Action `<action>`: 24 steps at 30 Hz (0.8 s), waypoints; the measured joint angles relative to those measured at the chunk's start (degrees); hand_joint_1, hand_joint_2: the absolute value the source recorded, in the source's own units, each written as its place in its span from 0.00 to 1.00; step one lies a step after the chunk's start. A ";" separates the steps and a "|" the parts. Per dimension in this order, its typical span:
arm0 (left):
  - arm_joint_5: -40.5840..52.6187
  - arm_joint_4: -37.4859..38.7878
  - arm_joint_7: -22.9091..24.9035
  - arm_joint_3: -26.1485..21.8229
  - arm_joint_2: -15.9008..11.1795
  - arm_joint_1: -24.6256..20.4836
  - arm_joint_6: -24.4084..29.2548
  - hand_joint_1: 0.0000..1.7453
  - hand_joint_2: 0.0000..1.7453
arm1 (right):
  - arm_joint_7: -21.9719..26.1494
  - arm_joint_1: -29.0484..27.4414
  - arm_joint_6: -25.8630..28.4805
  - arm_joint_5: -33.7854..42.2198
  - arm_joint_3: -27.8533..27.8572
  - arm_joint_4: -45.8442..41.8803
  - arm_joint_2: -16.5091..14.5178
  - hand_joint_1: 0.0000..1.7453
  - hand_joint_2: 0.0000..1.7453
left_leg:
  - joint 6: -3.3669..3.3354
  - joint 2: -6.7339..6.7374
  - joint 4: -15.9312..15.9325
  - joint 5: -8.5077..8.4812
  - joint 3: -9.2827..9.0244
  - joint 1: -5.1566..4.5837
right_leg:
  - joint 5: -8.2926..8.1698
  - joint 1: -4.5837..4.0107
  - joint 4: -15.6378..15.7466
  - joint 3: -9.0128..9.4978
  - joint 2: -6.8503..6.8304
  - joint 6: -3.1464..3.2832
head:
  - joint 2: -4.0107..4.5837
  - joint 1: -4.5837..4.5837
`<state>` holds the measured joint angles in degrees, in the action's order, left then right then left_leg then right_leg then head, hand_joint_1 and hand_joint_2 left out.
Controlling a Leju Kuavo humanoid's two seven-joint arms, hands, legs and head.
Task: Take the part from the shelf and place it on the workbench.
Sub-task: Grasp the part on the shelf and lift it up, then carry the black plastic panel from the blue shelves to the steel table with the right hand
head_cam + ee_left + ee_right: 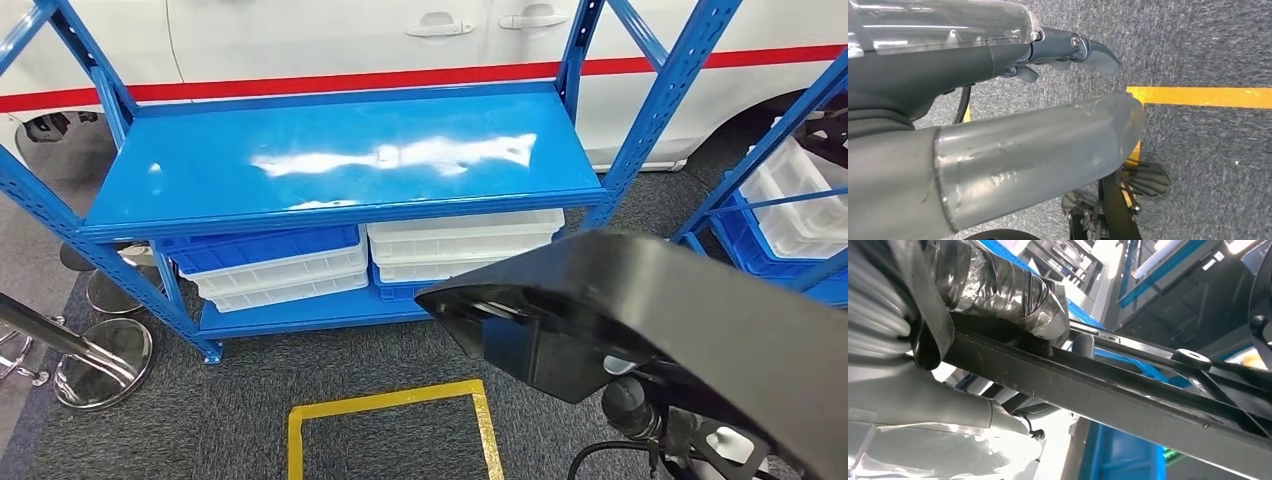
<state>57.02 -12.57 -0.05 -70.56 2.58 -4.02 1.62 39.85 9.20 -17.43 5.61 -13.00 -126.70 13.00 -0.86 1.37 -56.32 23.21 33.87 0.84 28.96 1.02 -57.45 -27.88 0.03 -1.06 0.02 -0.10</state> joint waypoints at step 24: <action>-0.07 0.00 -1.02 -0.01 0.15 -0.07 0.77 0.00 0.00 | -0.87 1.79 0.90 -0.18 -0.41 -0.74 0.13 1.00 1.00 | -1.62 -0.04 1.69 4.64 -6.36 -0.20 | 2.37 -0.18 -15.31 -14.01 -0.15 -0.67 | 0.00 0.01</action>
<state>56.96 -12.57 -1.07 -70.57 2.73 -4.08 2.38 38.98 10.99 -16.53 5.44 -13.41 -127.45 13.13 -2.47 1.33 -54.63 27.85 27.51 0.64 31.33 0.84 -72.76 -41.89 -0.12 -1.74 0.02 -0.09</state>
